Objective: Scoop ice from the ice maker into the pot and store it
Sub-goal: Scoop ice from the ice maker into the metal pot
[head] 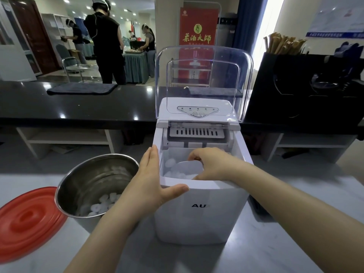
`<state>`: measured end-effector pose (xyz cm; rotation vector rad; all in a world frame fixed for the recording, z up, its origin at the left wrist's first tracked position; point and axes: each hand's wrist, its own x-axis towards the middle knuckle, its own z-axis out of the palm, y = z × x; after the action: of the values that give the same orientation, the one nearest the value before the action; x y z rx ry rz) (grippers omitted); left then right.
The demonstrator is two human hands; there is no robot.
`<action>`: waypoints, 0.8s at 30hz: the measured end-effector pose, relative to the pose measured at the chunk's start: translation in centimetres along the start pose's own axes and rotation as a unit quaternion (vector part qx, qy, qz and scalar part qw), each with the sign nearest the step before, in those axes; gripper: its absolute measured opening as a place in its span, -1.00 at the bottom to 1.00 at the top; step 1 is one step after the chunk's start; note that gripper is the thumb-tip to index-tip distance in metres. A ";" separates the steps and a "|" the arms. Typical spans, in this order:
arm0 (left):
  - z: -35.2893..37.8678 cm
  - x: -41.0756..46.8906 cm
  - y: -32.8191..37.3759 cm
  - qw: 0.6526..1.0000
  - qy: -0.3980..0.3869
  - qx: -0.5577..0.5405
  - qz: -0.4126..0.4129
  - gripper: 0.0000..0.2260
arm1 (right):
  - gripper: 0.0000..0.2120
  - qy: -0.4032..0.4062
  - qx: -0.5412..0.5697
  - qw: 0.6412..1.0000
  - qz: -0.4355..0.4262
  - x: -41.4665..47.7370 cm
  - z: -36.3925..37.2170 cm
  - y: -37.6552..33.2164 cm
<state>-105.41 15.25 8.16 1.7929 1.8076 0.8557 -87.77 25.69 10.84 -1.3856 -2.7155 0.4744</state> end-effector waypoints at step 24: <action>0.2 0.0 0.1 1.000 0.015 0.006 -0.009 0.08 | -0.45 0.095 0.173 0.980 0.006 -0.9 -0.4 0.1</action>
<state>-105.24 15.25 8.11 1.7773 1.8496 0.8709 -87.09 25.16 11.29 -1.2790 -2.3365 0.7329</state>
